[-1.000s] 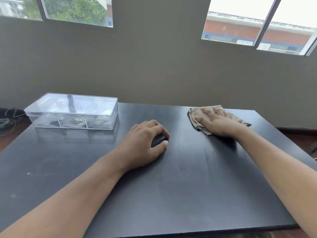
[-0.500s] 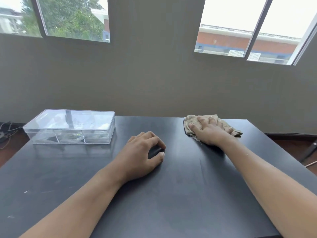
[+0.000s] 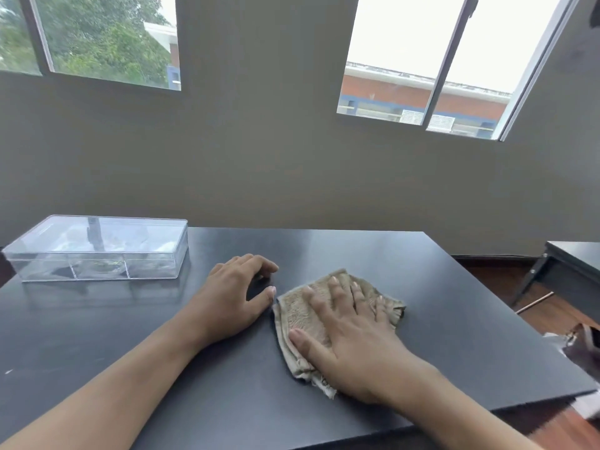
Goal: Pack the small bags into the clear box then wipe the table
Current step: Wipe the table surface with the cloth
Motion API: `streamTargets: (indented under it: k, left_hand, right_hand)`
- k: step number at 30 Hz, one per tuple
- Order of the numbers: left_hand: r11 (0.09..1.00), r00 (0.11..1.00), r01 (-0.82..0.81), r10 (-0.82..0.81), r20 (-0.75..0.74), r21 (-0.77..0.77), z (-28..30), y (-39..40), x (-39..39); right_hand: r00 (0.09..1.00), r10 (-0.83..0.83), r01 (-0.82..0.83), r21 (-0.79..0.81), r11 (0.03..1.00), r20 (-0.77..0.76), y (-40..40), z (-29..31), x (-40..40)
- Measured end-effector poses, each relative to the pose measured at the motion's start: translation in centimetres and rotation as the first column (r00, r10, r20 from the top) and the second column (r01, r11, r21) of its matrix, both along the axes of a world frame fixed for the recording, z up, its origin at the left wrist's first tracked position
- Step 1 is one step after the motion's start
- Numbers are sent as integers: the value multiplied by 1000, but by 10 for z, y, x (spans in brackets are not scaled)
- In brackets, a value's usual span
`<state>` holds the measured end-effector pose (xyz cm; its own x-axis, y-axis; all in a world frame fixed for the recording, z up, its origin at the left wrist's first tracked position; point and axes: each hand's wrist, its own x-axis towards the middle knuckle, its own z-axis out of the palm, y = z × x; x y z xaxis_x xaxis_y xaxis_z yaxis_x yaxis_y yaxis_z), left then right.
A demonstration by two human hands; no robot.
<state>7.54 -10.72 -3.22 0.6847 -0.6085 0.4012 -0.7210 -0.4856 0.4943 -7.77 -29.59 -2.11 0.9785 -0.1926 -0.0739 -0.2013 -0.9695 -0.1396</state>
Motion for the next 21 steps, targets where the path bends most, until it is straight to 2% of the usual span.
streamTargets:
  k: [3, 5, 7, 9, 12, 17, 21]
  left_hand:
    - [1000, 1000, -9, 9, -3, 0, -1, 0, -1]
    - [1000, 1000, -16, 16, 7, 6, -3, 0, 0]
    - [1000, 1000, -13, 12, 15, 13, -3, 0, -1]
    - [1000, 1000, -5, 5, 18, 15, -3, -1, 0]
    - [1000, 1000, 2, -3, 19, 10, -4, 0, 1]
    - [1000, 1000, 17, -17, 1, 2, -6, 1, 1]
    - [1000, 1000, 21, -21, -10, -7, -5, 1, 1]
  right_hand:
    - [996, 92, -92, 43, 995, 2, 30, 3, -30]
    - [984, 173, -169, -77, 983, 51, 41, 2, -43]
    - [990, 134, -126, -149, 981, 42, 43, 11, -52]
    - [979, 204, -200, -109, 974, 23, 31, 16, -51]
    - [958, 285, -282, 103, 954, -12, -6, 10, -37]
    - [999, 34, -35, 67, 997, 16, -95, 7, 10]
    - [988, -148, 146, 61, 987, 45, -176, 8, 57]
